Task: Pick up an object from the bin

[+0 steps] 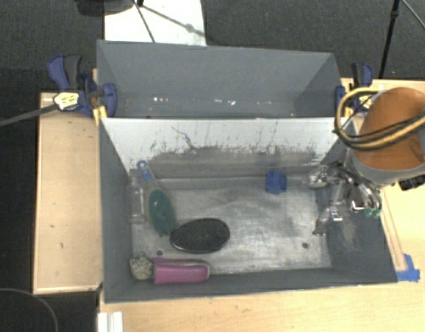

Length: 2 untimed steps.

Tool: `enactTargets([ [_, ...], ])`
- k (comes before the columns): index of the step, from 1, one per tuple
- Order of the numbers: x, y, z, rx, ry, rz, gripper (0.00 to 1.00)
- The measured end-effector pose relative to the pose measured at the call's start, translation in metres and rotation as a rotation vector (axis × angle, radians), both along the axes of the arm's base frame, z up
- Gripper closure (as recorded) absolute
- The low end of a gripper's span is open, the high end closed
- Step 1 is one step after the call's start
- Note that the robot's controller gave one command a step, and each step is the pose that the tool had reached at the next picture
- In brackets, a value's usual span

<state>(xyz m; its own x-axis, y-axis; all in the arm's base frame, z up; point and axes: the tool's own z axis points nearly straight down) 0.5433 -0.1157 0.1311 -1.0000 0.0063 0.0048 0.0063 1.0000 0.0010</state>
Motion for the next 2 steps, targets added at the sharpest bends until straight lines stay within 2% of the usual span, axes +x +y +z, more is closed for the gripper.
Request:
enactTargets([
  [1, 0.048, 0.038, 0.049, 0.000, -0.016, -0.001, 0.00],
  [2, 0.042, 0.113, -0.023, 0.004, -0.001, 0.010, 0.00],
])
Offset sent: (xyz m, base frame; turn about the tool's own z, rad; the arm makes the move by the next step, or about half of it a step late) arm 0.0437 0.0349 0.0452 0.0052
